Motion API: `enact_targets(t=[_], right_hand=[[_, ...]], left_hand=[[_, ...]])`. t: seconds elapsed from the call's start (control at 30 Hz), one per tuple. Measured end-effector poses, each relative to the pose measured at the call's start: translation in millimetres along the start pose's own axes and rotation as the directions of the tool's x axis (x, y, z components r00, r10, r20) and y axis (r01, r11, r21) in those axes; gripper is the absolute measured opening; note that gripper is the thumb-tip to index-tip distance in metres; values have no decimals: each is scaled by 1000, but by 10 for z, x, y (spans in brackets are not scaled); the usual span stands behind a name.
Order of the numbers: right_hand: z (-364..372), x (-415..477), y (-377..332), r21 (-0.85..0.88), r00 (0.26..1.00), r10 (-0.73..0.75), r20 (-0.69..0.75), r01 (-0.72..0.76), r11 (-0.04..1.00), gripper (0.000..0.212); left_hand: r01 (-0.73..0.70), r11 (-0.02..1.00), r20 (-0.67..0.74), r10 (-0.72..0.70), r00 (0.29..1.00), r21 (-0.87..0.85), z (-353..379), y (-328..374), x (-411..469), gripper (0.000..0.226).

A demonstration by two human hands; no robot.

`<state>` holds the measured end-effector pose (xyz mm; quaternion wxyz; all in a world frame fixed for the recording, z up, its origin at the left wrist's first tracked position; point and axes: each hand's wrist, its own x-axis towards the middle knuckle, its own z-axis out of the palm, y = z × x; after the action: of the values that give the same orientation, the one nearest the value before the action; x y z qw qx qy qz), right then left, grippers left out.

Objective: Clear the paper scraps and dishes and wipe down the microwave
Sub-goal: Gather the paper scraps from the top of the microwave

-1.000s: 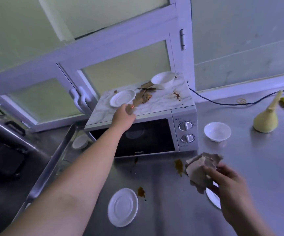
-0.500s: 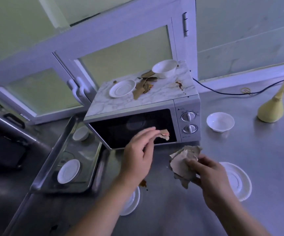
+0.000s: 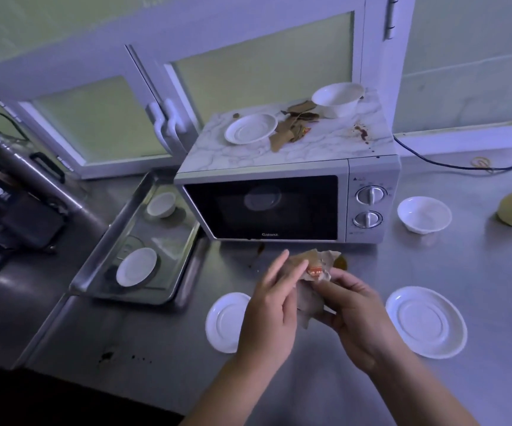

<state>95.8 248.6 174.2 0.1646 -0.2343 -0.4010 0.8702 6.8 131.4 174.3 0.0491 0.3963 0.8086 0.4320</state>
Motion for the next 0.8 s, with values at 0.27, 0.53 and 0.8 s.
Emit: enact_targets(t=[0.27,0.53,0.8], right_hand=[[-59,-44,-13,19,1000,1,29,-1,1000,25],[3,99,-32,-113,996,-75,-51,69,991,10],[304,490,-364,-441,959,-55,278,178,880,15]], left_hand=[[-29,999,138,33,990,-33,-14,-17,-30,47],[296,875,90,-283,955,-383,-203,-8,120,36],[488,575,263,-433,863,-656,-539,-195,417,15]])
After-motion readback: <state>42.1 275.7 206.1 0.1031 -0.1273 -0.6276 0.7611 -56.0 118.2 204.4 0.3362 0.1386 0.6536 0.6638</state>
